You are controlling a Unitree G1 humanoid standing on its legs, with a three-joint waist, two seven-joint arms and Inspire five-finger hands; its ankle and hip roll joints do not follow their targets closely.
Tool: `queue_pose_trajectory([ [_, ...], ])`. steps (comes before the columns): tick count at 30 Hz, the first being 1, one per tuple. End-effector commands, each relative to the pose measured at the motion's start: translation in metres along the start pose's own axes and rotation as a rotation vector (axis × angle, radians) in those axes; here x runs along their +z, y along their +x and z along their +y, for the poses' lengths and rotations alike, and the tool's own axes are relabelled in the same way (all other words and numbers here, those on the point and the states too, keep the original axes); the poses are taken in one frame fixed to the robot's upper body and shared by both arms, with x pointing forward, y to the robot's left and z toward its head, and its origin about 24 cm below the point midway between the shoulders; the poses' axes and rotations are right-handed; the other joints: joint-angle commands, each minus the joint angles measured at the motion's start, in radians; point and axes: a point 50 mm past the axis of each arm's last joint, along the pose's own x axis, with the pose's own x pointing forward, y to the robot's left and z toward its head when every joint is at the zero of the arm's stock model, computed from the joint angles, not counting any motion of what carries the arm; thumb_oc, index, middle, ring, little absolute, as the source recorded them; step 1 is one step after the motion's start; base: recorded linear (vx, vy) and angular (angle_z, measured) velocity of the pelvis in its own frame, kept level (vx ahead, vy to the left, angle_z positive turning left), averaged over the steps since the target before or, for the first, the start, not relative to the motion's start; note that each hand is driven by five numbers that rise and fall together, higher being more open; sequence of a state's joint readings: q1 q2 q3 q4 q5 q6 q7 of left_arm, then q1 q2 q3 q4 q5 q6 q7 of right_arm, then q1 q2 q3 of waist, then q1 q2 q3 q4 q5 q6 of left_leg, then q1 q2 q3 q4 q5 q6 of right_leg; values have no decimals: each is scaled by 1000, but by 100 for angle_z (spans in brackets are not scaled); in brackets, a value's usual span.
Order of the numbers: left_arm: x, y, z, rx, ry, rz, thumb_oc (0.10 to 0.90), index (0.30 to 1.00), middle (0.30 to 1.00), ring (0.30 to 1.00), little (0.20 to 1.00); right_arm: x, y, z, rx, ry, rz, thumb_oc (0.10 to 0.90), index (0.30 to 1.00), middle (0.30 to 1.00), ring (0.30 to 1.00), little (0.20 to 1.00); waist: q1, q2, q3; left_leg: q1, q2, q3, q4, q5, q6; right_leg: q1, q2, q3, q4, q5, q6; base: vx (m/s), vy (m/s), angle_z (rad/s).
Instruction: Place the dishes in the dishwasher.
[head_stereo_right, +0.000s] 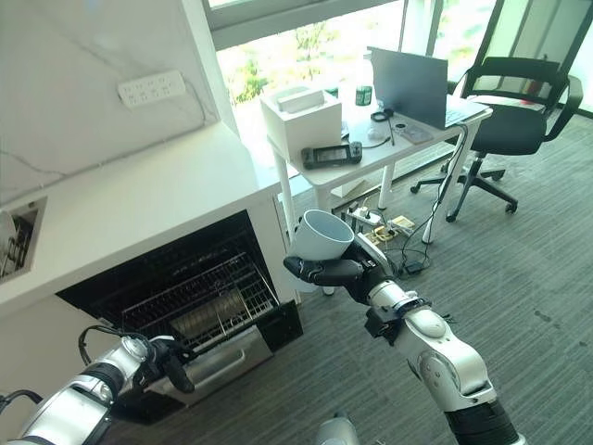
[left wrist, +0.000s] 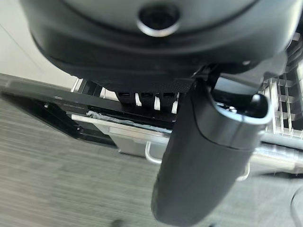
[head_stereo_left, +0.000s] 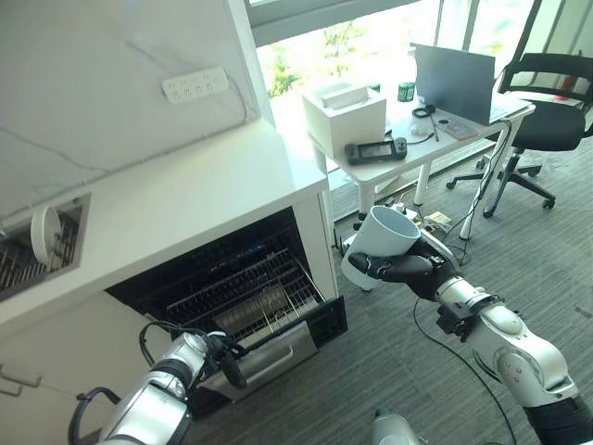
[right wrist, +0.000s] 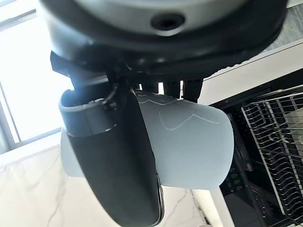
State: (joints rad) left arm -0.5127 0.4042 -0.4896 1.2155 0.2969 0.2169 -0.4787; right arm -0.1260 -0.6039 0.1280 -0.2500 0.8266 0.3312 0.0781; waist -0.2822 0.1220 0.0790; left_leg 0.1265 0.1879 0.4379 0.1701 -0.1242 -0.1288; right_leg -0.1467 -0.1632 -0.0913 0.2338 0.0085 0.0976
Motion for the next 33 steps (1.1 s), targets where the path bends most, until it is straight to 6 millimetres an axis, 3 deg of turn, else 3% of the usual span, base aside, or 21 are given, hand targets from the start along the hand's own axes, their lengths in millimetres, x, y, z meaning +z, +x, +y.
queue_pose_trajectory([
  [1, -63, 10, -80, -544, -117, 273, 800, 900, 900, 900, 900, 68, 11, 31, 181, -49, -309, 400, 300, 300, 300, 300, 7, -69, -6, -76, 56, -54, 130, -131, 16, 24, -86, -2, 66, -149, 110, 12, 31, -1],
  [5, -70, 5, -92, -707, -89, 350, 800, 900, 900, 900, 900, 67, 12, 32, 195, -49, -300, 400, 300, 300, 300, 300, 8, -63, -9, -79, 57, -49, 130, -130, 15, 26, -88, -4, 66, -152, 110, 14, 23, -4],
  [8, -66, 7, -96, -701, -103, 280, 800, 900, 900, 900, 900, 64, 14, 32, 202, -53, -292, 400, 300, 300, 300, 300, 16, -56, -8, -81, 57, -47, 130, -128, 15, 33, -93, -10, 66, -156, 111, 4, 10, -1],
  [11, -61, 8, -86, -633, -121, 196, 800, 900, 900, 900, 900, 65, 14, 30, 197, -56, -286, 400, 300, 300, 300, 300, 24, -54, -9, -84, 55, -51, 130, -127, 16, 37, -98, -17, 66, -158, 113, 0, 0, 0],
  [14, -48, 7, -64, -509, -160, 60, 800, 900, 900, 900, 900, 66, 12, 26, 182, -60, -291, 400, 300, 300, 300, 300, 42, -52, -8, -94, 55, -60, 130, -119, 15, 39, -104, -27, 66, -154, 114, -27, -5, 3],
  [16, -31, 2, -39, -362, -189, -77, 800, 900, 900, 900, 900, 66, 11, 24, 168, -70, -302, 400, 300, 300, 300, 300, 56, -54, -1, -111, 57, -59, 130, -92, 21, 28, -108, -41, 66, -133, 105, -90, -26, 5],
  [17, -15, -7, -16, -240, -222, -205, 800, 900, 900, 900, 900, 66, 8, 19, 145, -78, -314, 400, 300, 300, 300, 300, 73, -54, 2, -116, 55, -70, 130, -90, 21, 32, -114, -51, 66, -131, 108, -11, 0, 8],
  [20, 12, -36, 24, -35, -288, -450, 800, 900, 900, 900, 900, 66, 1, 9, 97, -95, -344, 400, 300, 300, 300, 300, 111, -55, 11, -125, 51, -94, 130, -85, 21, 40, -125, -70, 66, -128, 110, -11, -18, 33],
  [22, 22, -81, 61, 151, -328, -677, 800, 900, 900, 900, 900, 68, -6, -2, 30, -131, -388, 400, 300, 300, 300, 300, 164, -65, 22, -137, 49, -132, 130, -75, 20, 52, -139, -98, 66, -122, 112, -14, -54, 54],
  [23, 23, -85, 64, 172, -333, -707, 800, 900, 900, 900, 900, 68, -6, -3, 27, -135, -392, 400, 300, 300, 300, 300, 167, -66, 24, -137, 49, -135, 130, -73, 19, 54, -140, -102, 66, -121, 112, 2, -58, 71],
  [24, 27, -106, 79, 276, -356, -819, 800, 900, 900, 900, 900, 72, -4, -7, -11, -158, -407, 400, 300, 300, 300, 300, 187, -73, 30, -142, 49, -151, 130, -68, 16, 63, -146, -119, 66, -120, 110, 13, -34, 53],
  [28, 40, -140, 94, 456, -428, -1034, 800, 900, 900, 900, 900, 85, 4, -8, -54, -203, -427, 400, 300, 300, 300, 300, 227, -86, 36, -159, 45, -189, 130, -56, 13, 71, -153, -144, 66, -120, 104, 30, -9, 33],
  [29, 40, -140, 94, 458, -435, -1040, 800, 900, 900, 900, 900, 85, 4, -8, -55, -205, -427, 400, 300, 300, 300, 300, 227, -87, 36, -155, 44, -192, 130, -60, 12, 76, -154, -146, 66, -124, 106, 67, -34, 19],
  [30, 48, -162, 96, 534, -491, -1181, 800, 900, 900, 900, 900, 89, 5, -8, -79, -234, -441, 400, 300, 300, 300, 300, 250, -100, 39, -171, 44, -212, 130, -51, 11, 72, -157, -155, 66, -120, 104, 81, -49, 16],
  [33, 55, -181, 95, 579, -546, -1313, 800, 900, 900, 900, 900, 92, 5, -9, -111, -256, -455, 400, 300, 300, 300, 300, 268, -115, 45, -187, 45, -232, 130, -47, 8, 67, -158, -164, 66, -119, 102, 62, -58, 24],
])
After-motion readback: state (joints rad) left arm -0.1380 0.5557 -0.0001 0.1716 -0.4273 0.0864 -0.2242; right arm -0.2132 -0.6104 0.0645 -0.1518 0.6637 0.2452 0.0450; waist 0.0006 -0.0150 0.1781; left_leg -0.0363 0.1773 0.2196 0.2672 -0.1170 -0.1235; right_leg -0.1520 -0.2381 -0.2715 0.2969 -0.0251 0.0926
